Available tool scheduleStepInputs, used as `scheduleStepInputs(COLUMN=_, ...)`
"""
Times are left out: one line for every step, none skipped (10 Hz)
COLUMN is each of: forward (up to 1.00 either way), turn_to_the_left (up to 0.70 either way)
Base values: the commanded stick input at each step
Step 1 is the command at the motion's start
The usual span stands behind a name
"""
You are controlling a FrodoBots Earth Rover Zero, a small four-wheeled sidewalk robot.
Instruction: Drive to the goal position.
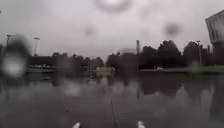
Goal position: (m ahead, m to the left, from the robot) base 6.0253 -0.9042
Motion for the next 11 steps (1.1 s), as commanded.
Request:
scheduleStepInputs(forward=0.7, turn_to_the_left=0.0)
scheduleStepInputs(forward=0.7, turn_to_the_left=0.0)
scheduleStepInputs(forward=0.7, turn_to_the_left=0.0)
scheduleStepInputs(forward=0.7, turn_to_the_left=0.0)
scheduleStepInputs(forward=0.7, turn_to_the_left=0.0)
scheduleStepInputs(forward=0.7, turn_to_the_left=0.0)
scheduleStepInputs(forward=0.7, turn_to_the_left=0.0)
scheduleStepInputs(forward=0.7, turn_to_the_left=0.0)
scheduleStepInputs(forward=0.7, turn_to_the_left=0.0)
scheduleStepInputs(forward=0.7, turn_to_the_left=0.0)
scheduleStepInputs(forward=0.7, turn_to_the_left=0.0)
